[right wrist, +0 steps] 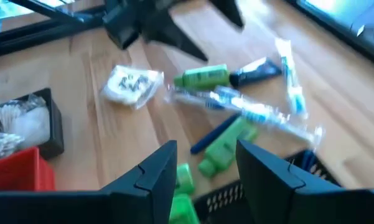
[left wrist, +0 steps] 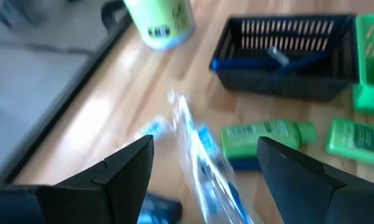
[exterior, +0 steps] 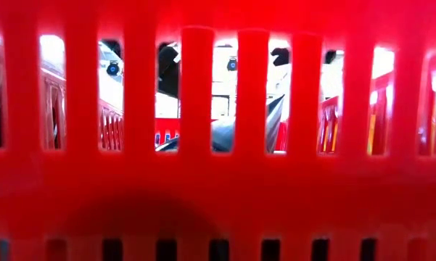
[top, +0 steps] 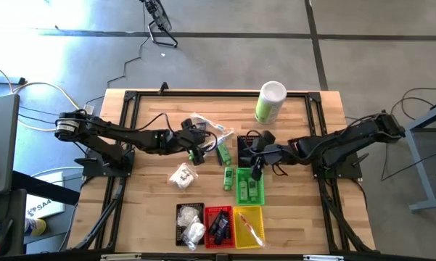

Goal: Pick & Place Travel size toiletries
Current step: Put the white cotton pack into the bottom black bin

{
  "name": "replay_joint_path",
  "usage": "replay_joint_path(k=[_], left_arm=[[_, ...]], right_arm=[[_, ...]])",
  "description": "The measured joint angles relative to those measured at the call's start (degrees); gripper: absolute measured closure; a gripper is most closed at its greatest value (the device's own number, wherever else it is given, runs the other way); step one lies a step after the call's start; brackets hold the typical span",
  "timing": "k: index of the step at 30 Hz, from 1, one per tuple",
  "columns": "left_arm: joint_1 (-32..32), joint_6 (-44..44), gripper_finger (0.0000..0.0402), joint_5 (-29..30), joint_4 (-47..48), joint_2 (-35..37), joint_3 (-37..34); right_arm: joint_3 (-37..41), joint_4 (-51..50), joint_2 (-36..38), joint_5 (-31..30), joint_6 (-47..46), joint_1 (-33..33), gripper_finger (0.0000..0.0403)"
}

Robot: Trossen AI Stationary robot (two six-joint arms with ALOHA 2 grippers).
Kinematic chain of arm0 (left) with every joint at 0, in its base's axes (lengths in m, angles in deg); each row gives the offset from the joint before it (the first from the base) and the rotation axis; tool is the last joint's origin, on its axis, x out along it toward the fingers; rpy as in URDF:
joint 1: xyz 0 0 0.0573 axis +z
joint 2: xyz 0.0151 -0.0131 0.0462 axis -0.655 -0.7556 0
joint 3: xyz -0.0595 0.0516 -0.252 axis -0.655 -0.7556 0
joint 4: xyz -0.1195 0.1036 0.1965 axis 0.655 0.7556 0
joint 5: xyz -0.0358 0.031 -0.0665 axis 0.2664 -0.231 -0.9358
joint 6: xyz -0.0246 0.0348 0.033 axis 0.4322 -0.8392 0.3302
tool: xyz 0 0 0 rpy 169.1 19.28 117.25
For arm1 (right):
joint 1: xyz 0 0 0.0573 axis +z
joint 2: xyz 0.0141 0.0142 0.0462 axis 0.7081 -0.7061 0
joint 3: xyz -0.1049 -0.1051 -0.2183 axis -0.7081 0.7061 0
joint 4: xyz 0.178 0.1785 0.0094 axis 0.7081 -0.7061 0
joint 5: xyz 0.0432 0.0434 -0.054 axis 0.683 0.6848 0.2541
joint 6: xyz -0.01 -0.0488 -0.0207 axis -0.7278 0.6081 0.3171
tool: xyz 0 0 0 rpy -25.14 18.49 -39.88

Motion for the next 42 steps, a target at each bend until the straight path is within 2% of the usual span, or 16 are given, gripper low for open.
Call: replay_joint_path(k=[3,8,11,14,17,20,24,30,35,42], left_arm=[[0.0,4.4,0.0124,-0.4,3.1,0.0,0.0],[-0.1,10.3,0.0124,-4.8,5.8,0.0,0.0],[-0.1,13.8,0.0124,-7.5,6.1,0.0,0.0],[-0.2,17.0,0.0124,-7.7,6.3,0.0,0.0],[-0.2,20.3,0.0124,-7.8,8.7,0.0,0.0],[-1.3,23.3,0.0124,-7.9,11.9,0.0,0.0],[-3.6,25.9,0.0124,-11.8,14.2,0.5,0.0],[-8.0,31.3,0.0124,-14.0,18.6,0.5,0.0],[-10.4,38.3,0.0124,-16.7,23.7,0.5,0.0],[-12.6,46.3,0.0124,-16.8,29.7,0.5,0.0]], right_arm=[[0.0,2.1,0.0,-0.3,4.0,0.0,0.0247],[0.0,3.5,0.0,-0.8,9.8,0.0,0.0247],[0.0,3.7,0.0,-4.4,12.4,0.0,0.0251],[0.0,3.8,0.0,-9.1,15.4,-0.7,0.0254],[0.0,3.7,0.0,-10.0,17.2,-2.6,0.0255],[0.0,3.7,0.0,-7.6,18.4,-5.2,0.0255],[0.0,4.1,0.0,-1.8,20.2,-9.3,0.0255],[0.0,9.3,0.0,4.9,21.5,-14.8,0.0255],[0.0,12.0,0.0,8.3,23.0,-18.2,0.0255],[0.0,12.7,0.0,12.5,22.7,-19.9,0.0255]])
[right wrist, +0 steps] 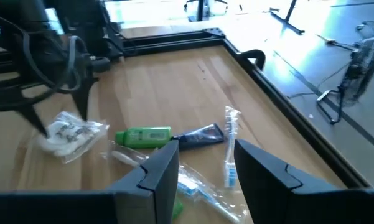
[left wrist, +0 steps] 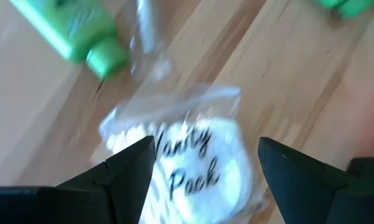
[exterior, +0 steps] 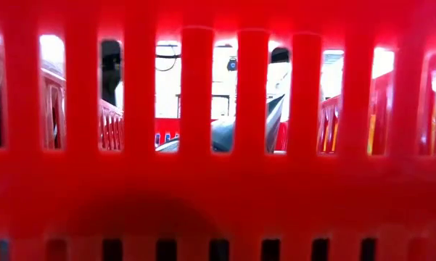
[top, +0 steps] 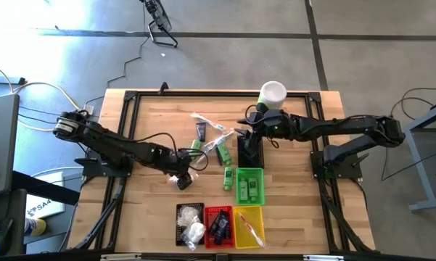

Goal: Pick & Place Travel size toiletries
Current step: Put the white cotton pack into the bottom black bin

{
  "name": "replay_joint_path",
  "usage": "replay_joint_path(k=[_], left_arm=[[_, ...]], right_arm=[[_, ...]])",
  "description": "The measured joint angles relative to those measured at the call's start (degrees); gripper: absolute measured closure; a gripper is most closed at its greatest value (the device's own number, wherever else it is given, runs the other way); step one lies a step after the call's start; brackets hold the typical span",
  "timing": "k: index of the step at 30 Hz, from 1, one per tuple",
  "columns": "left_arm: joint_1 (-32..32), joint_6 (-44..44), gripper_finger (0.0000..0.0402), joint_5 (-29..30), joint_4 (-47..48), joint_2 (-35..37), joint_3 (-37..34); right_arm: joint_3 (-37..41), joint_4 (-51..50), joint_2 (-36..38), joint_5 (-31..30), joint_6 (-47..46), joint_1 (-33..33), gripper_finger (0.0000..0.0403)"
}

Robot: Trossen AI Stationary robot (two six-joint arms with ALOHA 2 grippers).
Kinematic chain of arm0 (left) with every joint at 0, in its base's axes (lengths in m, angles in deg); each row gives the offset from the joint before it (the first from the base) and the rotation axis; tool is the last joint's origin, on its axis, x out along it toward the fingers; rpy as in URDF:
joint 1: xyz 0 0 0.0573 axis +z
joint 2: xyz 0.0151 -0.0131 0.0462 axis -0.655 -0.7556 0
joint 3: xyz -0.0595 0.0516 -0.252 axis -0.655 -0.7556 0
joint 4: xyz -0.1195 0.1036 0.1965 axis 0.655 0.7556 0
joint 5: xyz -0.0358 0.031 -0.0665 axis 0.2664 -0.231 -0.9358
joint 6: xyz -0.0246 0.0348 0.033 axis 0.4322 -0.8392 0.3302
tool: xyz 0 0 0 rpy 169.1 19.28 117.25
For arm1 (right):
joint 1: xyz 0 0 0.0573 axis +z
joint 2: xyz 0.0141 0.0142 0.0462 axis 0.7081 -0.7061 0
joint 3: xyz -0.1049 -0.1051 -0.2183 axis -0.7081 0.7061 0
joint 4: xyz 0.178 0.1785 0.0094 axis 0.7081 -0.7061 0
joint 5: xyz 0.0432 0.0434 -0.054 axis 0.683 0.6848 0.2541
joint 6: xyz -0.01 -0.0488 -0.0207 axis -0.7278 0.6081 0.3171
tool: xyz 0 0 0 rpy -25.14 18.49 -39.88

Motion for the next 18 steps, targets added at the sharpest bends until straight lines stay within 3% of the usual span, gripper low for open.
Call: replay_joint_path(k=[9,18], left_arm=[[-0.6,9.6,0.0124,-2.4,14.0,0.0,0.0],[-0.6,8.0,0.0124,-8.7,10.8,0.0,0.0]], right_arm=[[0.0,0.2,-1.1,0.3,-0.1,0.1,0.0255],[-0.1,2.1,-4.1,3.3,0.8,-0.3,0.0255]])
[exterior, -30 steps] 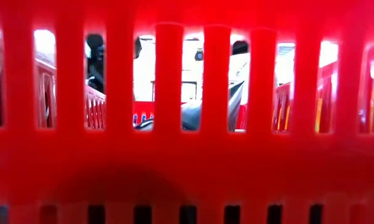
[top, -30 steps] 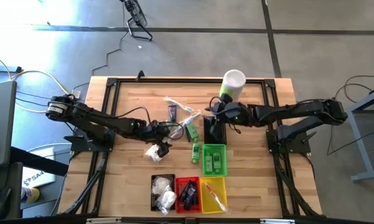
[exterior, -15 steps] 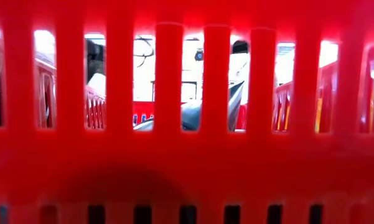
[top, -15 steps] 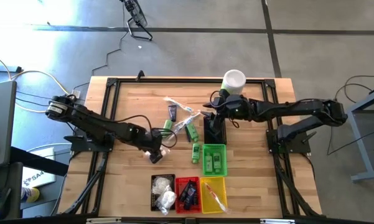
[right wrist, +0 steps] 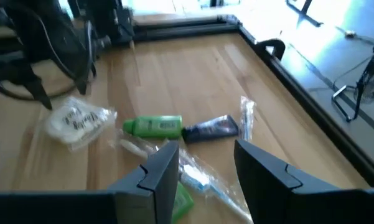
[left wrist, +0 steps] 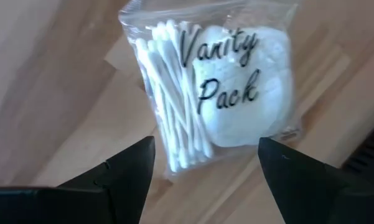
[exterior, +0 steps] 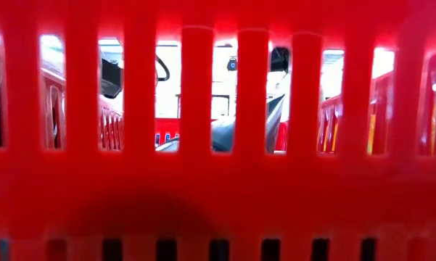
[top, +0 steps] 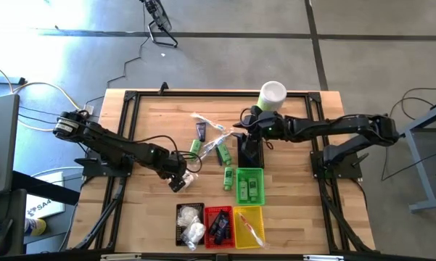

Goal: Pick & Place Travel size toiletries
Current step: Put the white cotton pack into the bottom black bin

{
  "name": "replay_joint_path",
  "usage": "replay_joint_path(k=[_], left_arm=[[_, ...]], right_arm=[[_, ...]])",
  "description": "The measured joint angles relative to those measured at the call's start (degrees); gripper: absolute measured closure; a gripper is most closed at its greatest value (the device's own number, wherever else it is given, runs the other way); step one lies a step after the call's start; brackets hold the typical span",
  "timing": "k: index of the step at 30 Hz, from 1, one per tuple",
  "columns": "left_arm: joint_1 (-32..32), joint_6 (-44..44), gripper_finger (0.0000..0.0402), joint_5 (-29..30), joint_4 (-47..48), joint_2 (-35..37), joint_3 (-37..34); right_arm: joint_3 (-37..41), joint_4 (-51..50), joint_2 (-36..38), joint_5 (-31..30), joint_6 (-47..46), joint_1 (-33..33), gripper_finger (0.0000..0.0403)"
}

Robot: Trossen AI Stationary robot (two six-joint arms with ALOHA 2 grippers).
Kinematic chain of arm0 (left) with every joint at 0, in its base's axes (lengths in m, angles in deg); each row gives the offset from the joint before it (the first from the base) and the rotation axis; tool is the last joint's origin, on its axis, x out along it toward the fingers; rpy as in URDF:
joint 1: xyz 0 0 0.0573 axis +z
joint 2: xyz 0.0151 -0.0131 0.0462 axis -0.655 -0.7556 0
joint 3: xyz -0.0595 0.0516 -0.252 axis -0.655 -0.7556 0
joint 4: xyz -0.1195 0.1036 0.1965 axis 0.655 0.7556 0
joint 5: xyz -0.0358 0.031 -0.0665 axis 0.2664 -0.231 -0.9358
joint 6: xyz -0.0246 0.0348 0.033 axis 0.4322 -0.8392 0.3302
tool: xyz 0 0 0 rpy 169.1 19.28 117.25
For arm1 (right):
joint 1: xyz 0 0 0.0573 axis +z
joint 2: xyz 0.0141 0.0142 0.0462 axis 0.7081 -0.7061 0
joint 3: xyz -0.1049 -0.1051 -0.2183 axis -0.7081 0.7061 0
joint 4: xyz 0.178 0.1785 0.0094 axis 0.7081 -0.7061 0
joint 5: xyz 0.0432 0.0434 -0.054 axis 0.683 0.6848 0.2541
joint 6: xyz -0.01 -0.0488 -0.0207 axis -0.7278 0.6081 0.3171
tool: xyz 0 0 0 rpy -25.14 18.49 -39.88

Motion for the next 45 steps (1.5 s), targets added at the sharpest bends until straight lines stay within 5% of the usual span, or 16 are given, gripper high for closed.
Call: replay_joint_path(k=[13,25,37,45], left_arm=[[0.1,-1.6,0.0124,1.9,1.5,0.0,0.0],[0.1,-0.1,0.0124,1.6,-9.6,0.2,-8.3],[0.1,-1.3,0.0125,1.6,-10.9,0.1,-8.7],[0.1,-1.6,0.0190,2.1,-10.9,0.0,-8.8]], right_arm=[[0.1,1.3,-0.6,1.3,2.4,0.1,0.0255],[0.1,1.3,-0.6,1.5,2.5,0.1,0.0255],[0.1,1.3,-0.5,1.4,2.5,0.1,0.0255],[0.1,1.3,-0.5,1.4,2.5,0.1,0.0255]])
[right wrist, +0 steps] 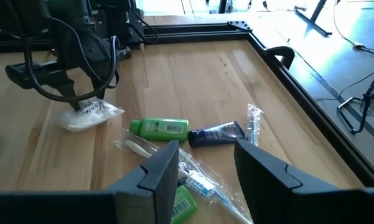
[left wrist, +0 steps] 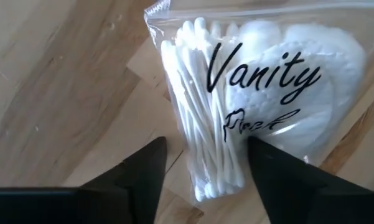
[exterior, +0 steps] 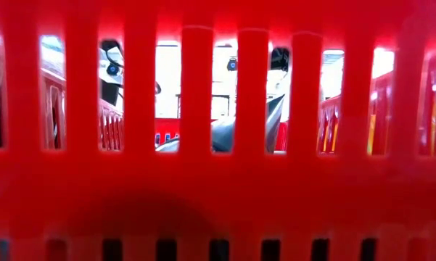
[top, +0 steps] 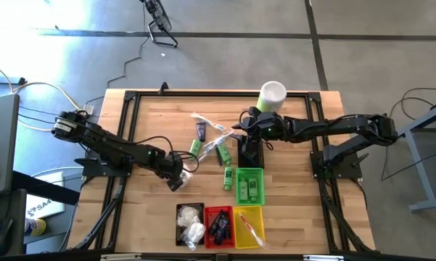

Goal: Pick & Place Travel size toiletries
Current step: Put the white cotton pack into the bottom black bin

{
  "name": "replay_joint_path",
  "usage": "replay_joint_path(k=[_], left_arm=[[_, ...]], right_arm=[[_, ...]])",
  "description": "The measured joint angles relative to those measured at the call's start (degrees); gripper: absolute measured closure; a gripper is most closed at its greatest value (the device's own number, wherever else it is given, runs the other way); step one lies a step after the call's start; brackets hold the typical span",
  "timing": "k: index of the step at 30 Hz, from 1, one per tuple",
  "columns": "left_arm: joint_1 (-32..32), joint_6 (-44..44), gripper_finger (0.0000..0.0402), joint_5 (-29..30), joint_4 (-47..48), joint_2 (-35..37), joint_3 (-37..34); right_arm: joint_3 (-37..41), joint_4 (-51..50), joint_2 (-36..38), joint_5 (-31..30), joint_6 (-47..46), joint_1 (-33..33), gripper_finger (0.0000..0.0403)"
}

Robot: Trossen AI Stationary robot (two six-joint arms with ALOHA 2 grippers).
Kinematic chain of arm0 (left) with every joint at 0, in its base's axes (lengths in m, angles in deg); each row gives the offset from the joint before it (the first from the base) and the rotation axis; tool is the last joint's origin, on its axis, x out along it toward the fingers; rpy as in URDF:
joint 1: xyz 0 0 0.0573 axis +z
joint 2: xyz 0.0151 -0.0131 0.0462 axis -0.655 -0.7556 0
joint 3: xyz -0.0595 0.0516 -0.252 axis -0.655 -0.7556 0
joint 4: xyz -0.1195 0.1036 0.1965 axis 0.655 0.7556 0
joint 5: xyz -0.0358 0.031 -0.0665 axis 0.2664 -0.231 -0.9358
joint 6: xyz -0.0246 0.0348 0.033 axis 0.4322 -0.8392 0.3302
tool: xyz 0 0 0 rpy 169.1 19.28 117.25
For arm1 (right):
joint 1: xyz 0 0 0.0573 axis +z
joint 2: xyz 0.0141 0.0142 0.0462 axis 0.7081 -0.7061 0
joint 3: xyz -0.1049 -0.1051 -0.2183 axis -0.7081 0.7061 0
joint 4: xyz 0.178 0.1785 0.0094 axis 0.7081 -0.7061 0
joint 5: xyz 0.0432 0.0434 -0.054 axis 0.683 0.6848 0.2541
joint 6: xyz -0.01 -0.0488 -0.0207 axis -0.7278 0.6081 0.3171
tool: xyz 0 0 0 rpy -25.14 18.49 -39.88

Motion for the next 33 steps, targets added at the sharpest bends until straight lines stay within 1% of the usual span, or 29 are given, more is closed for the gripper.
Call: replay_joint_path(k=[6,22,25,28,33], left_arm=[[0.0,0.0,0.0250,0.1,-0.2,0.0,0.0],[0.0,0.0,0.0348,-0.4,-0.8,-0.1,0.1],[0.0,0.0,0.0359,-0.4,-0.6,-0.1,0.2],[0.0,-0.3,0.0360,0.5,-0.1,-0.1,0.8],[0.0,-3.3,0.0359,1.0,0.7,0.0,3.1]], right_arm=[[0.0,0.0,0.0,0.0,0.0,0.0,0.0255],[0.0,0.0,0.0,0.0,0.0,0.0,0.0255],[0.0,0.0,0.0,0.0,0.0,0.0,0.0255],[0.0,0.0,0.0,0.0,0.0,0.0,0.0255],[0.0,0.0,0.0,0.0,0.0,0.0,0.0255]])
